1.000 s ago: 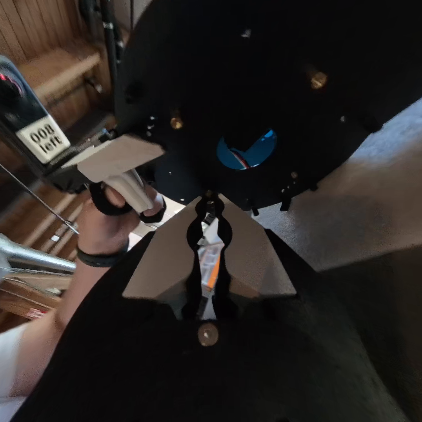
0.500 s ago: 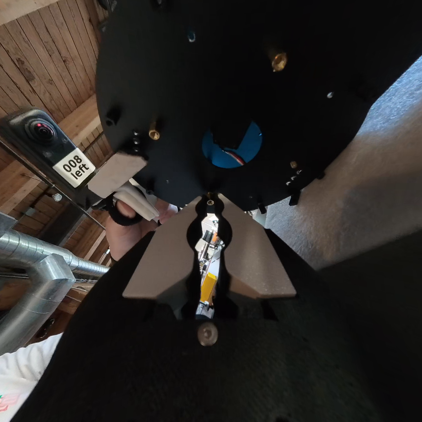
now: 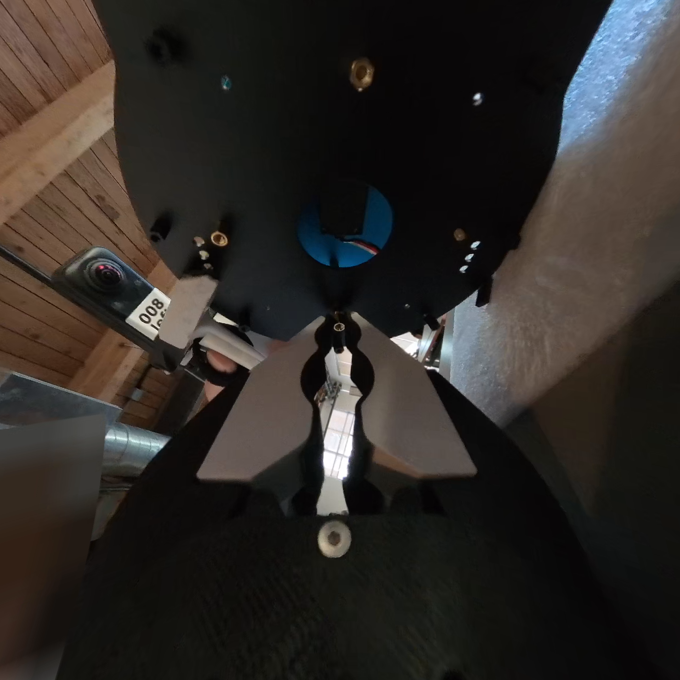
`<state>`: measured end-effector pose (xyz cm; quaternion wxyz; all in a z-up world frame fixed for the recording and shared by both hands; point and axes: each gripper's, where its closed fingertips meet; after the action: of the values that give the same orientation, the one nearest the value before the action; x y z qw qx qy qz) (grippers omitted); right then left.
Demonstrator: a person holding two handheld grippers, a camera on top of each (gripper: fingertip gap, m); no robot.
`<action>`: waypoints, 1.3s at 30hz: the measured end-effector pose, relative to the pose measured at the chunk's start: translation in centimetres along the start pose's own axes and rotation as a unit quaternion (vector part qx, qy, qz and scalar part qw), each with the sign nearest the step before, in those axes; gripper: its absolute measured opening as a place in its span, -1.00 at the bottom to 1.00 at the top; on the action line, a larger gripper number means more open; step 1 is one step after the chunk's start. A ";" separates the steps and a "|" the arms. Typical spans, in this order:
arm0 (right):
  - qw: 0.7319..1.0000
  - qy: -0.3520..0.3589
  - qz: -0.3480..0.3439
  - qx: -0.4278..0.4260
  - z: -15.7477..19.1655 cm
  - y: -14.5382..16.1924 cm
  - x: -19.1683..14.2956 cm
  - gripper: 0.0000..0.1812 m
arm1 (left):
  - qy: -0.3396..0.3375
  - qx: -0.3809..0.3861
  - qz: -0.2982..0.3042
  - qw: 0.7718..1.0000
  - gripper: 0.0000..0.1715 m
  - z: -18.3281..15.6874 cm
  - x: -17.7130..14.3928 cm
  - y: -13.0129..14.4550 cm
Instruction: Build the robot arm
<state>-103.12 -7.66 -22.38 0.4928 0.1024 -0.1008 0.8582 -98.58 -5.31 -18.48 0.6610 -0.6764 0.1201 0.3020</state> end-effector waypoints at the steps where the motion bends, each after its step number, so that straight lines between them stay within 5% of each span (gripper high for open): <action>1: 1.000 0.001 -0.002 0.003 0.0 0.0 0.0 -0.96 | 0.000 0.001 0.001 1.000 0.11 0.0 0.0 0.0; 12: 0.999 0.017 -0.015 -0.043 -0.3 -0.7 -0.1 -1.00 | 0.000 0.001 -0.002 1.000 0.11 0.0 0.0 0.0; 18: 0.980 0.063 -0.045 -0.184 0.2 -2.1 -1.0 -1.00 | 0.001 0.002 -0.002 1.000 0.11 0.0 0.0 0.0; 22: 0.897 0.130 0.018 -0.422 1.0 -1.4 -1.2 -0.63 | 0.002 0.003 -0.001 1.000 0.11 0.0 0.0 0.0; 24: 0.855 0.153 0.043 -0.493 1.0 -1.1 -1.1 -0.62 | 0.002 0.002 -0.002 1.000 0.11 0.0 0.0 0.0; 29: 0.822 0.153 0.069 -0.544 0.8 -0.3 -1.1 -0.67 | 0.001 0.002 -0.001 1.000 0.11 0.0 0.0 0.0; 35: 0.685 0.189 0.075 -0.699 1.1 0.4 -1.2 -0.87 | 0.001 0.002 -0.002 1.000 0.11 0.0 0.0 0.0; 39: 0.641 0.219 0.077 -0.732 0.3 0.4 -0.8 -0.86 | 0.001 0.002 -0.001 1.000 0.11 0.0 0.0 0.0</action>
<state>-103.07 -8.58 -22.31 0.3464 -0.4907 -0.5928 0.5365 -98.60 -5.33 -18.50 0.6624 -0.6755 0.1210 0.3004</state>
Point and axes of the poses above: each gripper's, where its closed fingertips meet, x out along the fingers, y out of its underside, z = x × y across the jaws, and after that the axes turned 2 degrees about -z, right-handed
